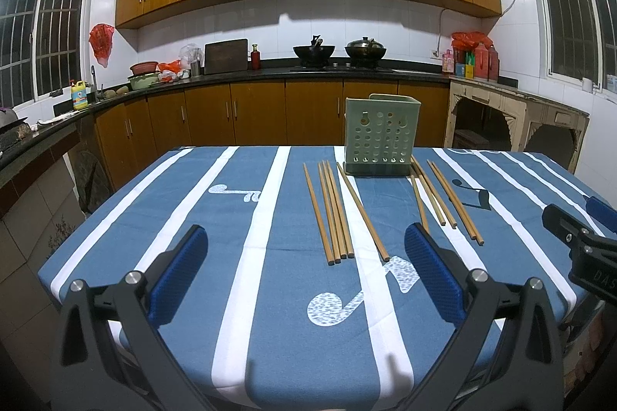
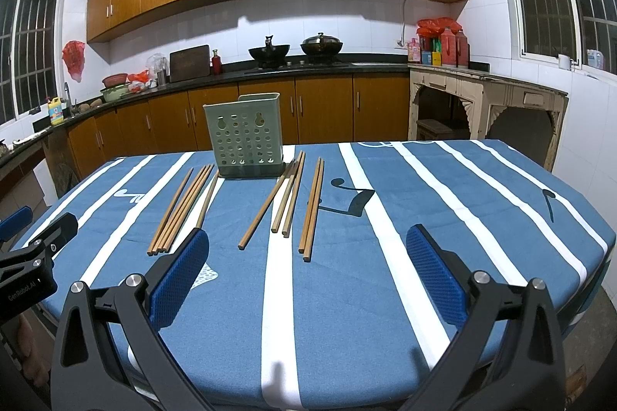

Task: Organize utensils

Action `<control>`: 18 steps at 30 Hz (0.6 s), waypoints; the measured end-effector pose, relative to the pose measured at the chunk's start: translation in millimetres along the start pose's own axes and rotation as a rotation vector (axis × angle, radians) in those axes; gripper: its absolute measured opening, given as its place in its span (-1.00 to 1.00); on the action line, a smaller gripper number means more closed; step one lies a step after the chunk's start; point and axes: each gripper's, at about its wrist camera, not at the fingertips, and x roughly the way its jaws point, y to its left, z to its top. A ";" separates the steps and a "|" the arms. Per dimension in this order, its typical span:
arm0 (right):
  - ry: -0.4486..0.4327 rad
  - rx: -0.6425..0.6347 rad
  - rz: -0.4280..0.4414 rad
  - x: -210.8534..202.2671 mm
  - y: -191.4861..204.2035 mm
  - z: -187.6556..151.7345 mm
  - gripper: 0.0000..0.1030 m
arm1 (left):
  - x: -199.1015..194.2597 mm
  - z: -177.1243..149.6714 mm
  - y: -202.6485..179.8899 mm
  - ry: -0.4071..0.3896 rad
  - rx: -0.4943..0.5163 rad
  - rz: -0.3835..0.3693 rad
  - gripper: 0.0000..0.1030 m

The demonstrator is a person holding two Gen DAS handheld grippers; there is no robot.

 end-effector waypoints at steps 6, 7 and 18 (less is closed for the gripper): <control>0.001 0.001 0.000 0.4 0.0 -0.4 0.97 | 0.0 0.0 -0.1 0.001 0.001 0.000 0.93; 0.001 0.001 0.000 0.5 0.1 -0.6 0.97 | 0.0 0.0 -0.1 0.001 0.001 0.000 0.93; 0.002 0.002 0.001 1.3 0.1 -1.3 0.97 | -0.2 0.0 -0.1 0.003 0.001 0.000 0.93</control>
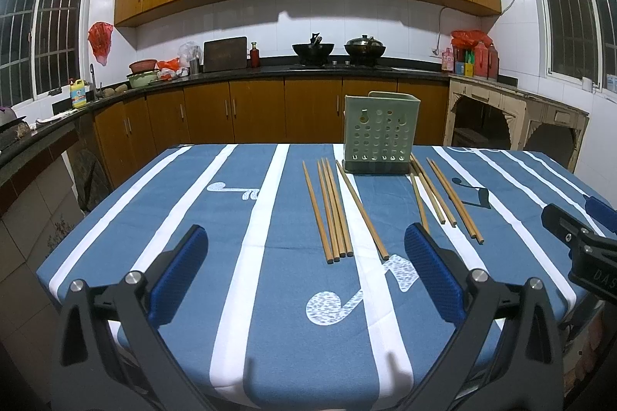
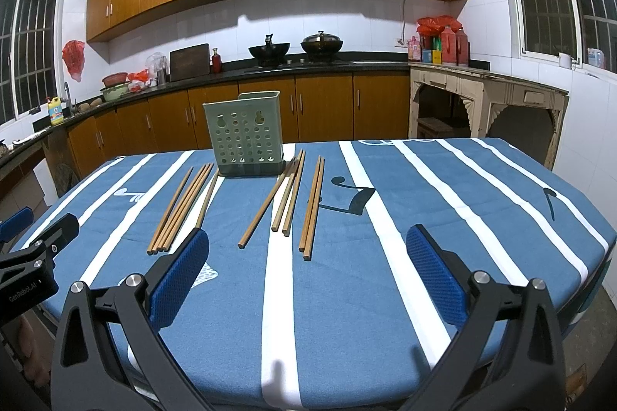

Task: Organize utensils

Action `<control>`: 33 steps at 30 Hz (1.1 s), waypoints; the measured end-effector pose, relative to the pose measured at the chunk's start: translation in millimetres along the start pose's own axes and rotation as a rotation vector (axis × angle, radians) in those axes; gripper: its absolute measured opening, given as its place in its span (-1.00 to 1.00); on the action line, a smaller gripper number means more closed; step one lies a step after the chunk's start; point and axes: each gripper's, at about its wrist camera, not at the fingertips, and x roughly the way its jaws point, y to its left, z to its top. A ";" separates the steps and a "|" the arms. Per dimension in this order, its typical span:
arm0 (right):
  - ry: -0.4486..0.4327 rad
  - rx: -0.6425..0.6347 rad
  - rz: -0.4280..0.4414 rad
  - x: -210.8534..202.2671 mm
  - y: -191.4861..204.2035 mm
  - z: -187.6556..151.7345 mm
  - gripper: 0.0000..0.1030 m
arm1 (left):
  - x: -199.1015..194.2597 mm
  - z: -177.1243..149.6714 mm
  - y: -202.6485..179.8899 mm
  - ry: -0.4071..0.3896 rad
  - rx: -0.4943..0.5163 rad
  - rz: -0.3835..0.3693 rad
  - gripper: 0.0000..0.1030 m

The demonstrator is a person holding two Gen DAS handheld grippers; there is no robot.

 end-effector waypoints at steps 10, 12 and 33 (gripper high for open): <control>0.001 0.000 0.001 0.4 -0.1 0.0 0.97 | 0.2 0.1 0.0 0.002 -0.001 0.000 0.93; 0.002 0.001 0.001 0.7 -0.2 0.1 0.97 | 0.2 0.0 0.0 0.002 0.000 0.000 0.93; 0.023 0.006 -0.003 9.5 -4.7 -0.6 0.97 | 18.0 -17.4 -8.7 0.034 -0.013 -0.005 0.93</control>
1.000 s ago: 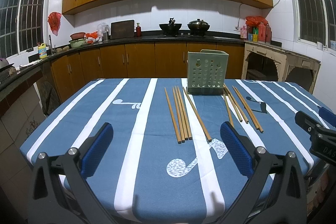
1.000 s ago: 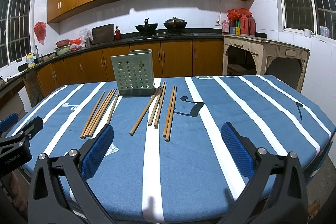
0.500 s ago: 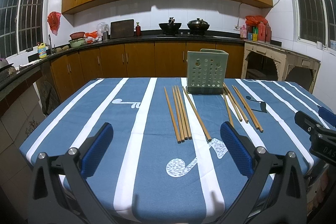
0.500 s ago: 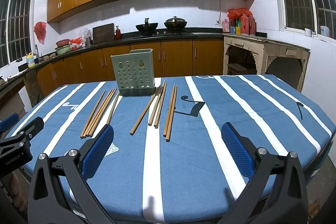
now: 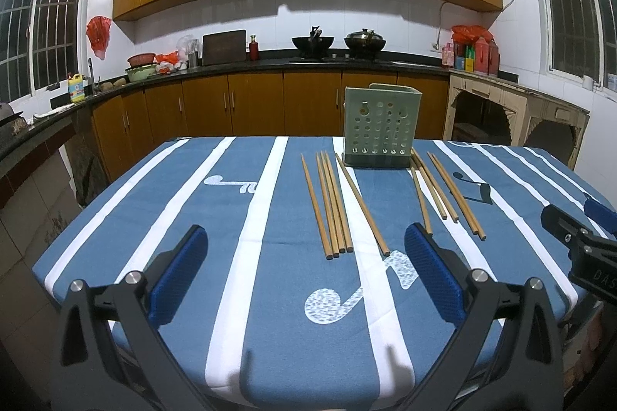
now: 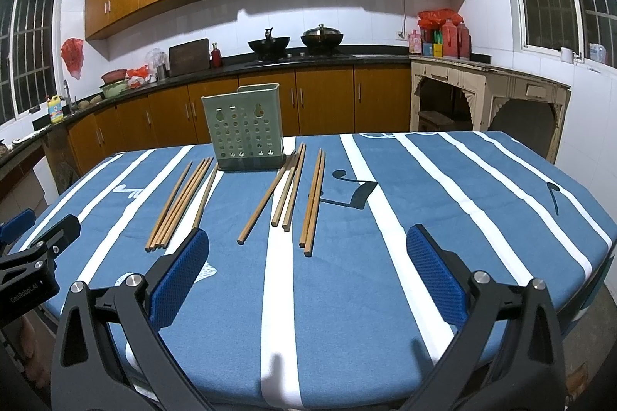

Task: Organize utensils

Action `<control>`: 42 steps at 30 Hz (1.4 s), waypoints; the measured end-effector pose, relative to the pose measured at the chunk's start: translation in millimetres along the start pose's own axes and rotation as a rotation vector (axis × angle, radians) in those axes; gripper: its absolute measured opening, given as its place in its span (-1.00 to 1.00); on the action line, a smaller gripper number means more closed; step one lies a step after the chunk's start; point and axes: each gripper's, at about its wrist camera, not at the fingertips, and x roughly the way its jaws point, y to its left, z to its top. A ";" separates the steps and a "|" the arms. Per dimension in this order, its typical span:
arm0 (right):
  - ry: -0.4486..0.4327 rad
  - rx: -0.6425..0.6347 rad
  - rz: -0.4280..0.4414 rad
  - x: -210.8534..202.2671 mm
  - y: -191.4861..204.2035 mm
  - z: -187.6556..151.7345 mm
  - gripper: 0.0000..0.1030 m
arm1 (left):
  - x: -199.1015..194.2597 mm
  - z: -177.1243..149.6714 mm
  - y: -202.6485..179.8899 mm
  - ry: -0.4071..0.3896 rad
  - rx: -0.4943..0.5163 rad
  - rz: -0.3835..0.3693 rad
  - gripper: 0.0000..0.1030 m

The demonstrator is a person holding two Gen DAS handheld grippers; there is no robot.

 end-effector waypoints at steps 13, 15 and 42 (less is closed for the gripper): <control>0.161 0.060 0.005 51.9 -9.6 5.4 0.96 | 36.8 12.4 14.9 0.114 -0.022 0.019 0.93; 0.211 0.082 -0.005 66.1 -12.3 7.1 0.91 | 50.5 15.7 22.4 0.163 -0.062 0.002 0.93; 0.462 0.068 -0.058 161.9 -17.4 11.9 -0.83 | 166.8 29.3 27.4 0.439 -0.122 -0.085 -0.09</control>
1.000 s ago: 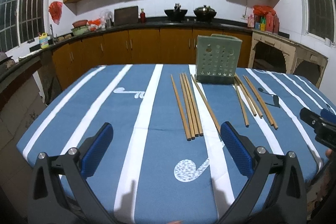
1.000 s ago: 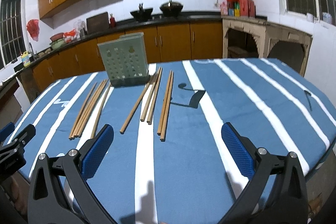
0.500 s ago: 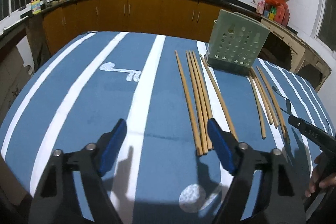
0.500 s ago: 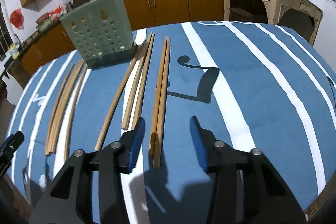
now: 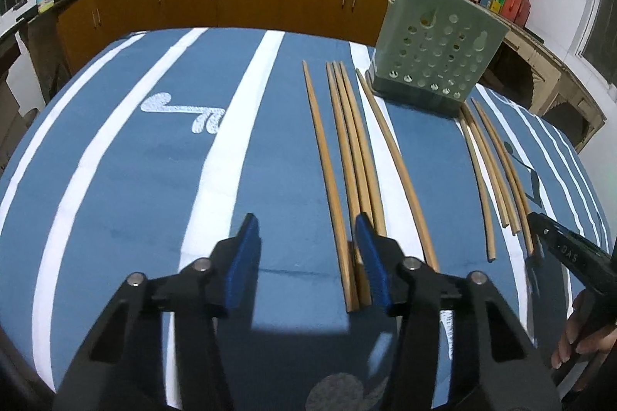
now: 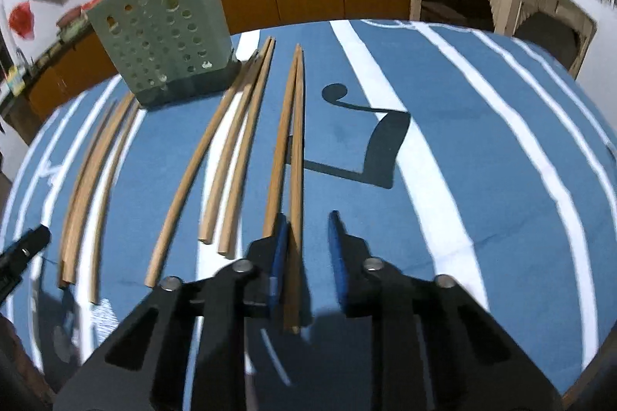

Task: Organize utensils
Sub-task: 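Close the left tool on a wooden chopstick while the right tool grasps another chopstick, then lift both held chopsticks upright and carry them toward the green holder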

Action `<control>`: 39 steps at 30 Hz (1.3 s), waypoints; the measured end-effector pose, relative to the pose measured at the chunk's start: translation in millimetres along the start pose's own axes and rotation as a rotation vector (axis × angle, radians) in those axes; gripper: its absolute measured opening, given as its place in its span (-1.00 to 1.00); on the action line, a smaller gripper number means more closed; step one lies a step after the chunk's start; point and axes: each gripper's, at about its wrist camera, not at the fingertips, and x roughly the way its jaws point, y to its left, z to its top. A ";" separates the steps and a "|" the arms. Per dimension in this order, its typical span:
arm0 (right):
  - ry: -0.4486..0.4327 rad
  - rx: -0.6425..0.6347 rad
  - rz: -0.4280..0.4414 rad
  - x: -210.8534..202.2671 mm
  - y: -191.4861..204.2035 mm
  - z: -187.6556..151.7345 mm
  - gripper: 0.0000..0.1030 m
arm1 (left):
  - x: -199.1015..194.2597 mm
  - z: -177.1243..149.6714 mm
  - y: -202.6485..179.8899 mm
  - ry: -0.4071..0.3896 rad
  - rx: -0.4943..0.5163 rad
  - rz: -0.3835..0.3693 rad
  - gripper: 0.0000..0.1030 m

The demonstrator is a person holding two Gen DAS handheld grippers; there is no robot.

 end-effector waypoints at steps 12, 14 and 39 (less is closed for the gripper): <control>0.007 0.024 0.017 3.3 -9.3 6.5 -0.84 | 21.3 5.2 -12.2 0.052 0.048 0.032 -0.60; 0.013 0.030 0.019 5.9 -11.3 10.2 -0.84 | 23.9 7.8 -11.0 0.055 0.054 0.047 -0.78; -0.033 0.070 -0.061 12.5 -52.7 19.4 -0.83 | 34.3 24.5 25.9 0.001 0.098 0.077 -0.62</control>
